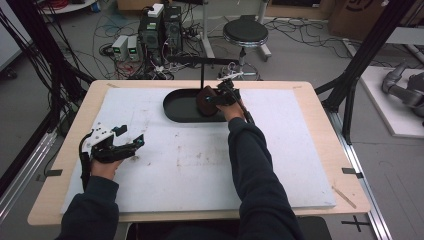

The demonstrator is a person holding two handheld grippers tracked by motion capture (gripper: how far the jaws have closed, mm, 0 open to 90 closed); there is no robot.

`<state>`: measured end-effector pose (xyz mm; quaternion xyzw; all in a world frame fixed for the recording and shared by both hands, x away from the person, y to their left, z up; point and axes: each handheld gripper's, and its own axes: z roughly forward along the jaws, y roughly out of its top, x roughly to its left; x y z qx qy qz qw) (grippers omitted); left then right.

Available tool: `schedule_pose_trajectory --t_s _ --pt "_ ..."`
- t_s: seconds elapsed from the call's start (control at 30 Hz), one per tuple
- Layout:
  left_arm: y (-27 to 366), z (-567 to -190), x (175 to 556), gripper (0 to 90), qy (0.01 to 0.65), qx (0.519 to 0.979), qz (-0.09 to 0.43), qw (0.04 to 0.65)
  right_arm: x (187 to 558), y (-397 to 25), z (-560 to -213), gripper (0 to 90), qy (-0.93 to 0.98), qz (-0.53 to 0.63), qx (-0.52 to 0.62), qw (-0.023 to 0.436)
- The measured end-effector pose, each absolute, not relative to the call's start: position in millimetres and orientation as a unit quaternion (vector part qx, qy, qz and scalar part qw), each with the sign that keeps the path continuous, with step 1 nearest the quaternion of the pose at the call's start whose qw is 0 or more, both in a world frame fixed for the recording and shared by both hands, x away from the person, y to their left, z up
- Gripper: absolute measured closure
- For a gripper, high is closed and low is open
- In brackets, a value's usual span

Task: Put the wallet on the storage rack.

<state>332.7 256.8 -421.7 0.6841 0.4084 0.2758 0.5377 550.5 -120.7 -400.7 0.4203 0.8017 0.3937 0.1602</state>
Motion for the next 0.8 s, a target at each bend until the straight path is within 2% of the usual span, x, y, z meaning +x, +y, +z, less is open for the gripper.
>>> schedule_pose_trajectory --t_s 0.23,0.3,0.4,0.43,0.5,0.6,0.63,0.77,0.8 --pt "257.1 -422.3 333.5 22.8 0.410 0.683 0.274 0.539 542.4 -149.9 -385.7 39.4 0.799 0.406 0.420 0.145" --pt "257.4 -422.1 333.4 22.8 0.411 0.681 0.274 0.542 533.0 -160.3 -378.4 39.3 0.800 0.419 0.400 0.157" --pt "257.3 -422.1 333.5 22.8 0.412 0.680 0.274 0.541 520.2 -176.7 -371.8 36.2 0.795 0.440 0.389 0.150" --pt "257.1 -422.4 334.0 22.4 0.414 0.678 0.273 0.543 510.9 -188.8 -367.9 29.7 0.797 0.435 0.389 0.154" --pt "257.5 -422.3 334.4 22.4 0.414 0.677 0.273 0.543 507.5 -194.1 -365.6 28.7 0.802 0.427 0.388 0.155" --pt "257.7 -421.6 334.7 22.3 0.417 0.672 0.270 0.550 488.0 -211.3 -360.1 28.2 0.799 0.437 0.374 0.178" --pt "257.1 -421.5 334.9 22.3 0.415 0.672 0.269 0.551 478.7 -219.7 -356.6 22.8 0.804 0.420 0.378 0.183" --pt "256.0 -421.5 335.3 22.3 0.415 0.673 0.266 0.552 461.6 -230.7 -352.9 26.5 0.802 0.429 0.360 0.209" --pt "255.0 -421.2 335.3 22.3 0.414 0.672 0.267 0.553 449.6 -239.3 -350.4 24.0 0.802 0.429 0.356 0.215"
